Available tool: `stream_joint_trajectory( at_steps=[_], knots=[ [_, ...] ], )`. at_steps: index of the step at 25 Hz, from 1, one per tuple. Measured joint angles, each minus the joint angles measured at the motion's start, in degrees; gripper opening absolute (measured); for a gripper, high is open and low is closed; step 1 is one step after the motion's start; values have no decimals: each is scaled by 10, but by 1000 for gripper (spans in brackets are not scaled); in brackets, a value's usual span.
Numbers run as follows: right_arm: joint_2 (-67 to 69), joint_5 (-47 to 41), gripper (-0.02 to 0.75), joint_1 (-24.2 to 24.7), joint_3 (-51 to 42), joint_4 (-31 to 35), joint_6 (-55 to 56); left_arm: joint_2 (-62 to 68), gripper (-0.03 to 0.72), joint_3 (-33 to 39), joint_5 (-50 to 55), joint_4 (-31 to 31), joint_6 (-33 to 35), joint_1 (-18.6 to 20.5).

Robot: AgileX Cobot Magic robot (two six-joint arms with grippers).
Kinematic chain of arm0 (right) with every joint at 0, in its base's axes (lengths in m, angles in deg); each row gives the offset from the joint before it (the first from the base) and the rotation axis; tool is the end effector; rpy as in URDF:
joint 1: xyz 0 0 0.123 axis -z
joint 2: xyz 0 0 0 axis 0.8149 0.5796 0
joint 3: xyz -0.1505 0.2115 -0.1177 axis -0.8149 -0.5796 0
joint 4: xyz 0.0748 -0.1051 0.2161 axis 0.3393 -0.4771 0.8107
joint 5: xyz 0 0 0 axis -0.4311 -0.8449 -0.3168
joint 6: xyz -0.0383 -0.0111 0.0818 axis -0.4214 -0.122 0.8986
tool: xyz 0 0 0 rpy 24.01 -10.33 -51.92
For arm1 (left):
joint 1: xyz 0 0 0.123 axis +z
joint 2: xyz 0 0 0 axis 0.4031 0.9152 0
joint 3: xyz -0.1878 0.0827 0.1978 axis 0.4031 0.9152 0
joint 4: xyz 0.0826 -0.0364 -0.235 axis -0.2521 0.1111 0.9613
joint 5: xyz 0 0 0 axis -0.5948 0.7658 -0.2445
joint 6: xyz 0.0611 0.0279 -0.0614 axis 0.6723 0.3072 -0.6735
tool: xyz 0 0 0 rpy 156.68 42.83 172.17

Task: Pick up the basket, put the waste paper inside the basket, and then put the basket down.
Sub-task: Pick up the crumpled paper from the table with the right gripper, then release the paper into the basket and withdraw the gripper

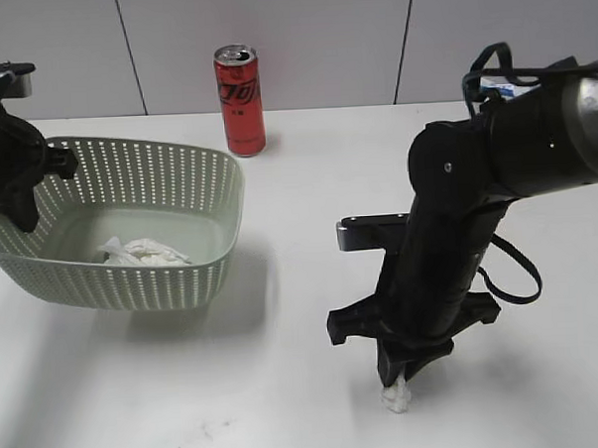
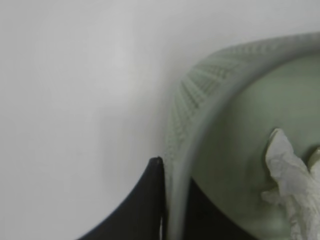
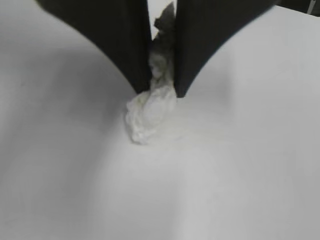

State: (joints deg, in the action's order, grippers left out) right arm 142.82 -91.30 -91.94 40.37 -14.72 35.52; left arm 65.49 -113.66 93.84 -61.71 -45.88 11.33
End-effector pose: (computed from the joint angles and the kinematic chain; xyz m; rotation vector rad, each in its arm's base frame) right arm 0.2443 0.2100 0.1121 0.2099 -3.0328 -0.2881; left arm 0.3356 -0.0752 0.2124 0.2239 2.9823 -0.0506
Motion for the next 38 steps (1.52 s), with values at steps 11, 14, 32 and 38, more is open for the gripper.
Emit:
stream_joint_trajectory(
  at_steps=[11,14,32,38],
  knots=[
    [-199,98,44,0,82,28,-185,0,0,0,-11,37,0,-26],
    [-206,152,44,-3,149,45,-244,0,0,0,-24,42,0,-56],
    [-68,-48,647,11,345,-85,-264,0,0,0,-66,117,-3,-82],
    [-70,-189,615,175,385,-124,-250,21,0,-30,-44,117,-7,-82]
  ],
)
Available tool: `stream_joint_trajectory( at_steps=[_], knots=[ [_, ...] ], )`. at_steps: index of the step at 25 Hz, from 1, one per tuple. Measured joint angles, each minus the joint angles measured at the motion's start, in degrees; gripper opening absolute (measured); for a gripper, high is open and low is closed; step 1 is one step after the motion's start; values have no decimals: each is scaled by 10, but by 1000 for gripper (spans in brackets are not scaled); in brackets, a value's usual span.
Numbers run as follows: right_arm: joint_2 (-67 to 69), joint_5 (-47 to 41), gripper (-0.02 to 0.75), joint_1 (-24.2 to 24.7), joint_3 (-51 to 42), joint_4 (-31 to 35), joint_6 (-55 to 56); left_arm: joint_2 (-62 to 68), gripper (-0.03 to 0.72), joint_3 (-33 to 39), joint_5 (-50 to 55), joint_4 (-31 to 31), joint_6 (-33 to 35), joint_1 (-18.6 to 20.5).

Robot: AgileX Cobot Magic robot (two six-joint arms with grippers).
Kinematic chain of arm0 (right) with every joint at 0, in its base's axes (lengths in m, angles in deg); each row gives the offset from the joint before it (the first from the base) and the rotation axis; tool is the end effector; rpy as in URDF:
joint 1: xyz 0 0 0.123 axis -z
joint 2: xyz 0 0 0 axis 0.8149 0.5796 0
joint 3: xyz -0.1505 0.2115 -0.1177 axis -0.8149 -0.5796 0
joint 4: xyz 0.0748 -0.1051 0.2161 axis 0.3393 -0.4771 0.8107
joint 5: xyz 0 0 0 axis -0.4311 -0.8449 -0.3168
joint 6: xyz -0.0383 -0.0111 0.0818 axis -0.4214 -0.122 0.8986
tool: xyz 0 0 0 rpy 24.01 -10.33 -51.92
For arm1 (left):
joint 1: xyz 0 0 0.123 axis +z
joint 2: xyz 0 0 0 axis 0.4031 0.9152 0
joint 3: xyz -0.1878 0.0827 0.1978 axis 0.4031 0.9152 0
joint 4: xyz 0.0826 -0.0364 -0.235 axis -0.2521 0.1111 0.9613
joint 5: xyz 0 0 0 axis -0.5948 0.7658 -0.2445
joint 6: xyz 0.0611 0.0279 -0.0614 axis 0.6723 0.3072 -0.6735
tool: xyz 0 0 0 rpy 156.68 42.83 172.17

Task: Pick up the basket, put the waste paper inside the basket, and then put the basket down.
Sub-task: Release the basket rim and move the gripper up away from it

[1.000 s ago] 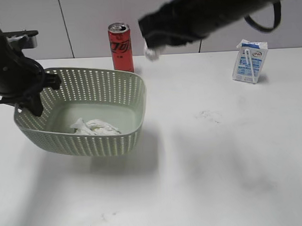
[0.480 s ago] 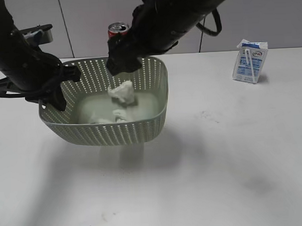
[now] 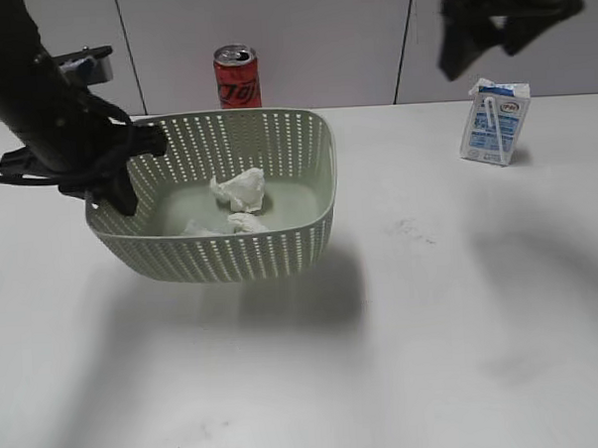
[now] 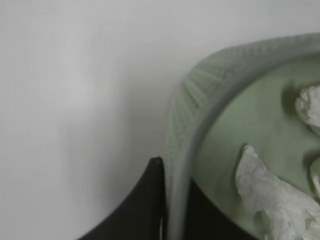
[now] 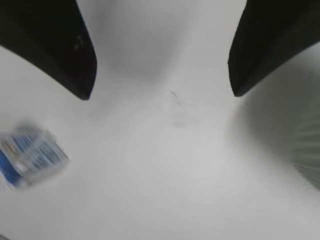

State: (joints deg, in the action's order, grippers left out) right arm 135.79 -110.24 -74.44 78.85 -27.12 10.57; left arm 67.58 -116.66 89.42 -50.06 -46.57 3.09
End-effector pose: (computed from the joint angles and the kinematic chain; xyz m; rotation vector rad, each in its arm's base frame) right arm 0.3704 0.1421 0.3174 -0.6317 2.6015 0.1898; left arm 0.3352 -0.1429 0.2156 0.2514 2.9109 -0.3440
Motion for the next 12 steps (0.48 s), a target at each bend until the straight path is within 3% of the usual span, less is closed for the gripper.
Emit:
stream_joint_trajectory(
  at_steps=[7,12],
  knots=[
    [-19,-87,590,166,2,-7,10,102,0,-108,41,-3,-25,-10],
    [-96,-89,585,206,-38,-9,33,156,0,-151,41,-8,-28,-18]
  ],
)
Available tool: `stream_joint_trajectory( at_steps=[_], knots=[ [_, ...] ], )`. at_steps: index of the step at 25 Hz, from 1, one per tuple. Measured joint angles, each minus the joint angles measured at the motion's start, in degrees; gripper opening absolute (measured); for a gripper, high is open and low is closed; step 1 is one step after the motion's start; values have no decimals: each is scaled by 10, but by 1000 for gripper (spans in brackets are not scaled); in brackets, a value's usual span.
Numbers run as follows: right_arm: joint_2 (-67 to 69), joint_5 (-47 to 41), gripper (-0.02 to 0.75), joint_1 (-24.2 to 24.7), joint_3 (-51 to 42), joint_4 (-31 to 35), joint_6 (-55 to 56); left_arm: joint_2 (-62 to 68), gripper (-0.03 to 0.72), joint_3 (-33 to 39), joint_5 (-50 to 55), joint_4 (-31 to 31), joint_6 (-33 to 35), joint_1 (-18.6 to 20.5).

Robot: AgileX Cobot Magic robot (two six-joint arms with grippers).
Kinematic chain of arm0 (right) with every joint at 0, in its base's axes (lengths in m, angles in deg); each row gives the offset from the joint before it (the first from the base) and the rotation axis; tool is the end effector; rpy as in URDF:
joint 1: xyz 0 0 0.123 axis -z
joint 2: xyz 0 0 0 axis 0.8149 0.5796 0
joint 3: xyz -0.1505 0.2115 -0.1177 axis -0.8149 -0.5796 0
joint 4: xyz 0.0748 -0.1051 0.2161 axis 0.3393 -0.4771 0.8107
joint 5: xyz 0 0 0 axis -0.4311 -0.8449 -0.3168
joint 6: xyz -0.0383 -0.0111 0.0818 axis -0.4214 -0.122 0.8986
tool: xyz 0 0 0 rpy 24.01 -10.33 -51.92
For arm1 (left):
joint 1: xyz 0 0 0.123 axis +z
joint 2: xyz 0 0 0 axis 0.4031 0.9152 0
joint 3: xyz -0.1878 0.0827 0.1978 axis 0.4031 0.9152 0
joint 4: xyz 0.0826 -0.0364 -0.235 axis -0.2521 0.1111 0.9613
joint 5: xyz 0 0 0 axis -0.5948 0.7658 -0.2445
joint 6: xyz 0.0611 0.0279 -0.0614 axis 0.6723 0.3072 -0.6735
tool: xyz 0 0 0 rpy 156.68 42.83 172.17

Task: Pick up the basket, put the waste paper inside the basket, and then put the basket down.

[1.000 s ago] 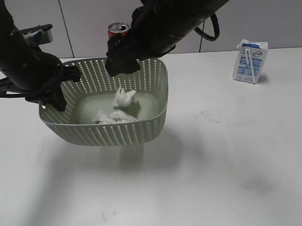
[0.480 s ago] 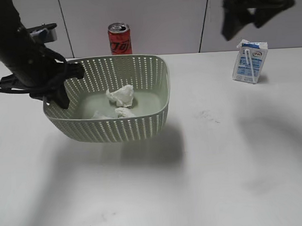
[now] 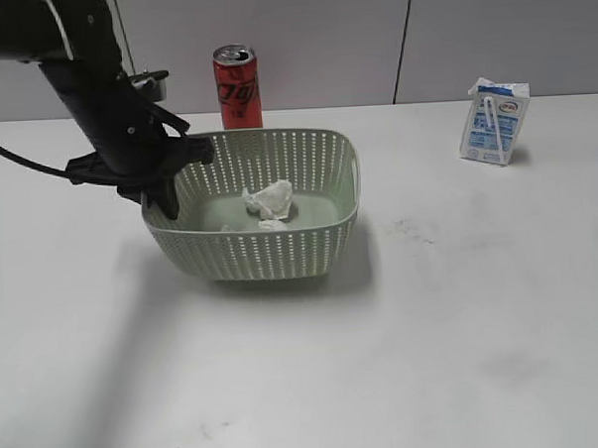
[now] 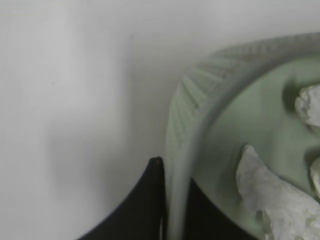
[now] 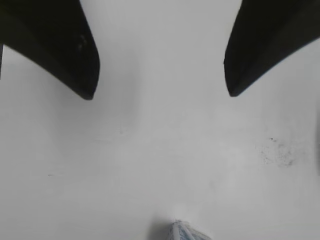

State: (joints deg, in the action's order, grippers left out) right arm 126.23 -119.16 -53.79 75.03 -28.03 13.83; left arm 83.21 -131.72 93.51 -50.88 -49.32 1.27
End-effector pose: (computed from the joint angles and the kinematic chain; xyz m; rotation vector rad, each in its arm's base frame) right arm 0.3444 0.0023 0.3538 -0.1012 2.7207 0.0804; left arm 0.3855 -0.1760 0.1737 0.2550 2.9992 -0.3207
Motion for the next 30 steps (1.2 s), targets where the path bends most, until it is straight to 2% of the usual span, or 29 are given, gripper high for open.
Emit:
stream_joint_trajectory(
  at_steps=[6,9,12,16,17,18,21,26,30],
  knots=[
    [-131,-1,582,0,-106,4,2,21,2,-3,-12,-6,-1,0],
    [-186,-2,582,0,-166,4,2,21,41,-4,-15,-6,-2,0],
    [-237,-1,579,0,-228,4,2,20,183,-5,-14,-6,-2,1],
    [-316,43,575,0,-327,6,-4,3,540,-7,5,-4,11,9],
    [-343,55,575,0,-353,7,-4,-7,599,-7,10,-3,17,14],
    [-370,67,574,0,-378,10,-5,-19,626,-7,13,-3,25,20],
    [-443,78,573,0,-445,15,-5,-64,645,-7,27,-2,48,43],
    [-555,80,572,0,-548,16,-11,-142,645,-8,67,-4,83,104],
    [-653,80,572,0,-614,16,-17,-186,632,-8,120,-51,94,158]
  ],
)
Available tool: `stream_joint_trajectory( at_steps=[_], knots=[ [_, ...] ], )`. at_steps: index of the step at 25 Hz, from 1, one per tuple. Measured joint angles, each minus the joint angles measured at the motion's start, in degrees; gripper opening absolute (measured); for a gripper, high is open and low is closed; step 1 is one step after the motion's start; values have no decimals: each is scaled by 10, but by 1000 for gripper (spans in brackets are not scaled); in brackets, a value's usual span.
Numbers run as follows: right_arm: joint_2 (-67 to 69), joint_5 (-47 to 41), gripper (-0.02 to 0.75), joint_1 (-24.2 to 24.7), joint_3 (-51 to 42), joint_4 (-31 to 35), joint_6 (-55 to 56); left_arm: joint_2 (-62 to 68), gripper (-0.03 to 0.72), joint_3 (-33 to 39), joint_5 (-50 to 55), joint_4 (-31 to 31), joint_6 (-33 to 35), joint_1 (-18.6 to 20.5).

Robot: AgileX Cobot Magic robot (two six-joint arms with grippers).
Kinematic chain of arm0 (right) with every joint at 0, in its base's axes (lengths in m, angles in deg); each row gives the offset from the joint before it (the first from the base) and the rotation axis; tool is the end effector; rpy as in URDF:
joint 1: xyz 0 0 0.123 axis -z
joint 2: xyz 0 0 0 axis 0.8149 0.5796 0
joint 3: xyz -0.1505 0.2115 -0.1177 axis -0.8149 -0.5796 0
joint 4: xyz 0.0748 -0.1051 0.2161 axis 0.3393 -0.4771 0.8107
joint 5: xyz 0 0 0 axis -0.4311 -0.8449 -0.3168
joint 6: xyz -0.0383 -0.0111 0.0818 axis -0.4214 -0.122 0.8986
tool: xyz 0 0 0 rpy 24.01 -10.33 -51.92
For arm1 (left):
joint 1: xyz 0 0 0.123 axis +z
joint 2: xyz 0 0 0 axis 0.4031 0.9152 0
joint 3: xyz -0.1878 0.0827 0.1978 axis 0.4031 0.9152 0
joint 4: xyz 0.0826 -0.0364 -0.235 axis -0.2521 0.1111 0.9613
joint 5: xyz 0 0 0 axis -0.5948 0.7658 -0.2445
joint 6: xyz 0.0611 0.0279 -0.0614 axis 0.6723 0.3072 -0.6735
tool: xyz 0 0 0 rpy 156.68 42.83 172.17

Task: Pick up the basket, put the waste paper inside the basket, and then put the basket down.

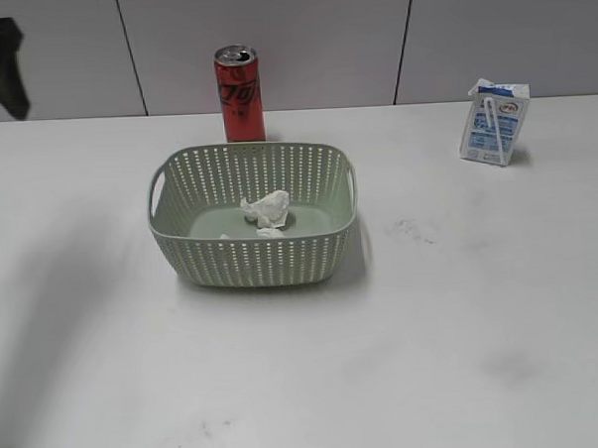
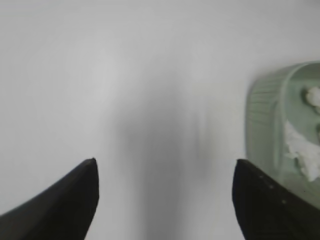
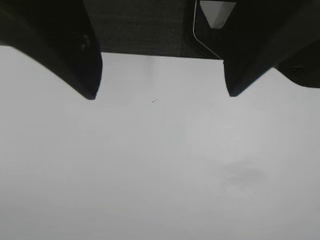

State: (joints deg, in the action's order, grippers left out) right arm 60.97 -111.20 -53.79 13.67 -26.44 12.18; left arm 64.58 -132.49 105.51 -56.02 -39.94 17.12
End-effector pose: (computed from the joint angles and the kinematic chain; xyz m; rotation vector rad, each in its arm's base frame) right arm 0.0704 0.0078 0.2711 -0.1184 2.5107 0.0847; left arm 0.3650 -0.0522 0.3019 0.1862 2.8403 -0.1740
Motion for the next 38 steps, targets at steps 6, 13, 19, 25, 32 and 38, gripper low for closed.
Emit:
stream_joint_trajectory(
  at_steps=[6,13,19,25,32,38],
  knots=[
    [-150,8,571,0,-18,1,1,-78,604,43,23,-40,11,44],
    [-270,9,571,0,-18,-1,9,-275,593,221,-32,-6,42,37],
    [-290,8,571,0,-19,-47,91,-450,591,386,-96,-2,46,37],
    [-290,9,571,0,-19,-52,101,-633,591,522,-100,6,46,37],
    [-290,9,571,-7,-19,-53,103,-831,591,599,-93,6,46,37],
    [-290,9,571,-26,-19,-53,103,-941,576,609,-52,6,46,37]
  ],
)
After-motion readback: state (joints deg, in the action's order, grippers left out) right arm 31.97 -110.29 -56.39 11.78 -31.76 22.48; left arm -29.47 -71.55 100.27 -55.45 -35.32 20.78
